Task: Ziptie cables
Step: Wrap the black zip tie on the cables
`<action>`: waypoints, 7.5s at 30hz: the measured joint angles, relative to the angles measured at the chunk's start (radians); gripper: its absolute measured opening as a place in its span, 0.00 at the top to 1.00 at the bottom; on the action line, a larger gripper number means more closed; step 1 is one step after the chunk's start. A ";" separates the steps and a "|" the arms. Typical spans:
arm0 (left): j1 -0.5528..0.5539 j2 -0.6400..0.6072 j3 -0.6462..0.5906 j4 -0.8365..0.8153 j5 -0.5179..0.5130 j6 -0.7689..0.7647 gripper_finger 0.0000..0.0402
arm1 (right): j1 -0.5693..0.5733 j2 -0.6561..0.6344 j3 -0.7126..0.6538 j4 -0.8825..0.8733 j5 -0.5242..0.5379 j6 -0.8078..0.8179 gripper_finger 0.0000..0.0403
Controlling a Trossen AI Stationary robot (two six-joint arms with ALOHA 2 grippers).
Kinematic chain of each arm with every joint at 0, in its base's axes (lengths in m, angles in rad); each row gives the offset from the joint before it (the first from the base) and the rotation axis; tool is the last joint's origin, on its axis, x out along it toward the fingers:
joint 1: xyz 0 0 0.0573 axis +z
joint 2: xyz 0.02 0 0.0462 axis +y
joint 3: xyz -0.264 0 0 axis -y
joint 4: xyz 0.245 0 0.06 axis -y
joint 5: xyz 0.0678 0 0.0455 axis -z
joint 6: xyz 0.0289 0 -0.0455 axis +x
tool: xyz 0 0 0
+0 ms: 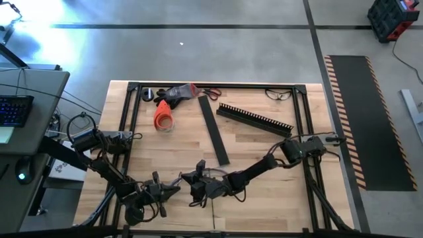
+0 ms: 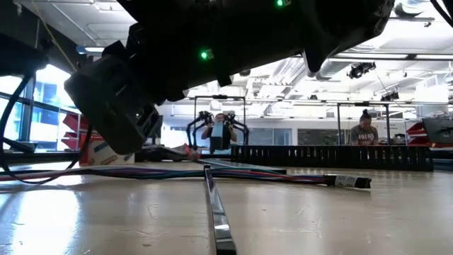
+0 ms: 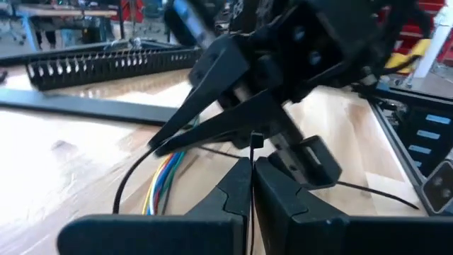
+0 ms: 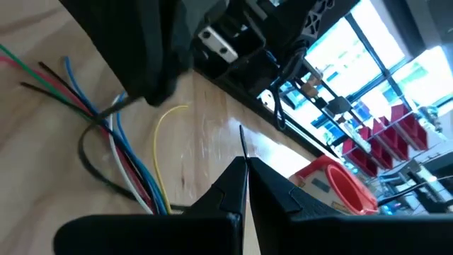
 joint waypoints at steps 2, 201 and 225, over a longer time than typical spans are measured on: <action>0.000 0.000 0.000 -0.043 -0.007 -0.068 1.00 | 0.002 0.000 0.000 0.002 0.023 -0.012 1.00; -0.092 0.000 0.000 -0.214 0.100 -0.408 1.00 | -0.052 0.087 0.205 -0.174 -0.247 -0.386 1.00; -0.091 -0.043 0.000 -0.213 0.179 -0.291 1.00 | -0.033 0.087 0.205 -0.181 -0.258 -0.456 1.00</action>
